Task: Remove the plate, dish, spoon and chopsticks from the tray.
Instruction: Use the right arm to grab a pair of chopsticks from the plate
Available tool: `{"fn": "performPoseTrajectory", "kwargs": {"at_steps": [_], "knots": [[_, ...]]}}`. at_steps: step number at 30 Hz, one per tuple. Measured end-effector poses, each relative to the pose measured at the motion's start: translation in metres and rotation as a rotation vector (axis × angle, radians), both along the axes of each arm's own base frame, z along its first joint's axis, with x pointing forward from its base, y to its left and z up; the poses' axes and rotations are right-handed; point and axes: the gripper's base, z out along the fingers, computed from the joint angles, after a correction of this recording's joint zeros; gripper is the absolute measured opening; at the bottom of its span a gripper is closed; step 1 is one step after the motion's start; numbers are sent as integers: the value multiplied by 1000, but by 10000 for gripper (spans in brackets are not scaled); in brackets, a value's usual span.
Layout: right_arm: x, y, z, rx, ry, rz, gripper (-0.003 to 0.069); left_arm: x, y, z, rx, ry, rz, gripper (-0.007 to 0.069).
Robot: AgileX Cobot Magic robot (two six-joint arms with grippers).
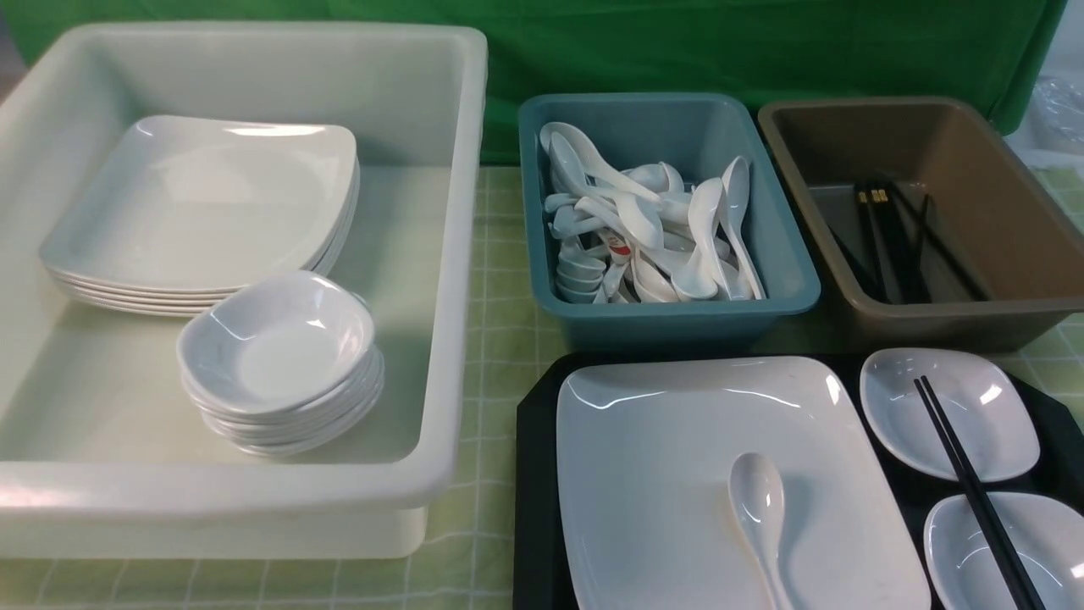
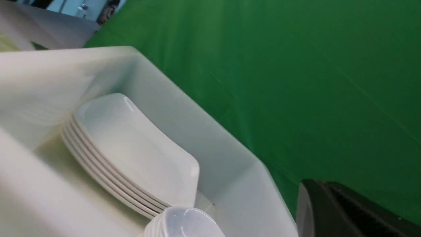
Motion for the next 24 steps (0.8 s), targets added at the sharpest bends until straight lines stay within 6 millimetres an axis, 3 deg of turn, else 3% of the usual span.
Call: {"fn": "performPoseTrajectory", "kwargs": {"at_steps": [6,10,15,19,24], "knots": [[0,0,0,0,0,0,240,10,-12,55,299,164,-124,10],[0,0,0,0,0,0,240,37,-28,93,530,321,-367,10],[1,0,4,3,-47,1,240,68,-52,121,625,374,-592,10],[3,1,14,80,-152,-10,242,82,-62,123,644,392,-660,10],[5,1,31,417,-317,-51,237,87,-67,118,656,419,-694,10]]}}
